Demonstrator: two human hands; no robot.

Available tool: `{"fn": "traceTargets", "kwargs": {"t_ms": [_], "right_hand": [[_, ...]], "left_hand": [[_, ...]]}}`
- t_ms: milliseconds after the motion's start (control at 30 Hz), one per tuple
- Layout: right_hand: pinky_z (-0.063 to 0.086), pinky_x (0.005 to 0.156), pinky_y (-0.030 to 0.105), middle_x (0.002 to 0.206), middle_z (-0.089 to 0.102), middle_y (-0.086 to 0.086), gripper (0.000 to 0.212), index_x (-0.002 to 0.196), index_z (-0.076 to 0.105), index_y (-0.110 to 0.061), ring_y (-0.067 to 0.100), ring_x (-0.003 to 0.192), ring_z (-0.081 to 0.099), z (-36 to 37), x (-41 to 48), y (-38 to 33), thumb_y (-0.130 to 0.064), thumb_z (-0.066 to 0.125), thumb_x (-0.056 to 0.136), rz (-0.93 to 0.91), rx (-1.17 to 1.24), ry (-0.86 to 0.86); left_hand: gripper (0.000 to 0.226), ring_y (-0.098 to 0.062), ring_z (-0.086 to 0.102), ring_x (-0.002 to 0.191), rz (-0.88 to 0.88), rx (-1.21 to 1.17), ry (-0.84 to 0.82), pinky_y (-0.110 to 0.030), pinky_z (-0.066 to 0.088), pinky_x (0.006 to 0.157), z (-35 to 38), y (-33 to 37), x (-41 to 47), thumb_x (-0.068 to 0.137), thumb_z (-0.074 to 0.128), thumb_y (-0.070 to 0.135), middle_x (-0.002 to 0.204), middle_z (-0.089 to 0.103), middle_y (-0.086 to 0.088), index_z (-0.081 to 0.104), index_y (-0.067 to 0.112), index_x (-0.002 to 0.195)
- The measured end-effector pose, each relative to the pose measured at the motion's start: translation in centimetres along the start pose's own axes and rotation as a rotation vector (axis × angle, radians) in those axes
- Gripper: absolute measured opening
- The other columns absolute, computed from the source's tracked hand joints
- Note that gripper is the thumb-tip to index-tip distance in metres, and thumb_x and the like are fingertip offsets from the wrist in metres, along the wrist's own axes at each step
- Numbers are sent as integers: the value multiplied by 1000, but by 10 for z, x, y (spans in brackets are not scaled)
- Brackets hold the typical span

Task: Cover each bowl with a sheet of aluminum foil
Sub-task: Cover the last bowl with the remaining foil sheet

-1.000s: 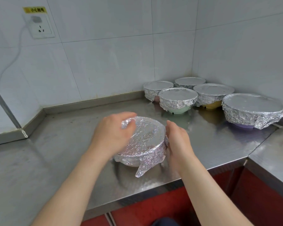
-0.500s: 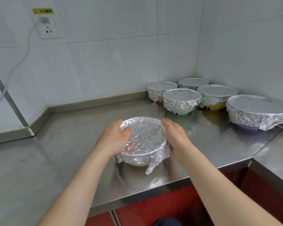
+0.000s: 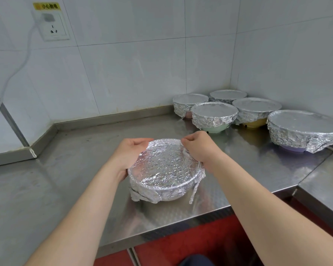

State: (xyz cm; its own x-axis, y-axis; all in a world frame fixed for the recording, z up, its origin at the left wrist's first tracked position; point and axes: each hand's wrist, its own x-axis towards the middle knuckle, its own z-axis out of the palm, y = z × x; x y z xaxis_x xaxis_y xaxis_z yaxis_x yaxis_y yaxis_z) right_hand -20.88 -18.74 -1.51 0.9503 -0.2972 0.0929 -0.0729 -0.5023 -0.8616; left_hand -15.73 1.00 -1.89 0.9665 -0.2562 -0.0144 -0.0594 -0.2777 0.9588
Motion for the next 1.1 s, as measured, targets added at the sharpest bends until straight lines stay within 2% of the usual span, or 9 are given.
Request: {"fn": "traceTargets", "kwargs": {"t_ms": [133, 200, 300, 433, 500, 833, 900, 967, 1100], "right_hand": [[21, 38, 20, 44, 25, -4, 37, 61, 49, -7, 7, 32, 16, -1, 1, 0, -13, 52, 97, 4, -34, -20], [20, 37, 18, 50, 29, -1, 28, 81, 66, 7, 8, 35, 19, -3, 0, -2, -13, 52, 96, 21, -9, -31], [24, 38, 16, 49, 33, -3, 29, 115, 68, -3, 10, 41, 26, -6, -1, -2, -21, 54, 96, 54, 20, -111], [35, 63, 25, 71, 58, 19, 35, 110, 67, 1, 17, 64, 41, -3, 9, -1, -28, 59, 93, 40, -26, -189], [36, 66, 27, 76, 59, 11, 31, 106, 70, -1, 18, 67, 44, 0, 12, -2, -27, 59, 94, 21, -51, -218], [34, 41, 15, 53, 53, -5, 21, 105, 73, -19, 1, 32, 35, -4, 11, -11, -29, 59, 95, -55, -183, -226], [49, 63, 13, 73, 71, -1, 25, 112, 71, -21, 1, 58, 63, -7, 7, -8, -34, 60, 94, -4, -53, -269], [46, 102, 35, 116, 70, 6, 38, 125, 63, -23, 20, 109, 64, -13, 2, 0, -42, 59, 93, 109, 201, -319], [44, 102, 44, 124, 65, 12, 45, 127, 61, -23, 32, 116, 60, -22, -24, 23, -51, 49, 95, 209, 652, -391]], "left_hand": [[25, -25, 58, 82, 4, -13, 5, -45, 54, 81, 1, -1, -4, 95, 58, 14, 110, 67, -26, 78, 29, 89], [25, -24, 56, 79, 5, 1, 18, -38, 51, 77, 2, 0, -6, 95, 58, 12, 102, 70, -21, 77, 27, 89], [22, -20, 64, 78, -20, 19, -15, -36, 54, 81, -1, 7, -8, 92, 59, 8, 93, 74, -9, 76, 21, 92], [17, -17, 70, 82, -44, 82, -144, -34, 56, 83, -1, 23, -7, 90, 64, 12, 92, 75, -4, 74, 15, 104], [21, -21, 69, 90, -54, 136, -183, -38, 56, 88, 3, 26, -7, 96, 57, 14, 99, 75, -6, 72, 17, 110], [32, -27, 57, 82, -48, 134, -88, -54, 50, 90, 10, 22, -12, 99, 50, 9, 105, 69, -24, 72, 27, 84], [30, -24, 56, 79, -56, 122, -75, -46, 53, 83, 8, 19, -12, 99, 49, 9, 97, 71, -19, 72, 25, 89], [25, -22, 55, 78, -50, 134, -31, -37, 52, 77, 7, 14, -13, 99, 49, 12, 92, 69, -13, 72, 21, 101], [27, -15, 54, 64, -39, 23, 134, -21, 47, 61, 7, 7, -18, 100, 46, 8, 72, 63, -4, 72, 14, 98]]}}
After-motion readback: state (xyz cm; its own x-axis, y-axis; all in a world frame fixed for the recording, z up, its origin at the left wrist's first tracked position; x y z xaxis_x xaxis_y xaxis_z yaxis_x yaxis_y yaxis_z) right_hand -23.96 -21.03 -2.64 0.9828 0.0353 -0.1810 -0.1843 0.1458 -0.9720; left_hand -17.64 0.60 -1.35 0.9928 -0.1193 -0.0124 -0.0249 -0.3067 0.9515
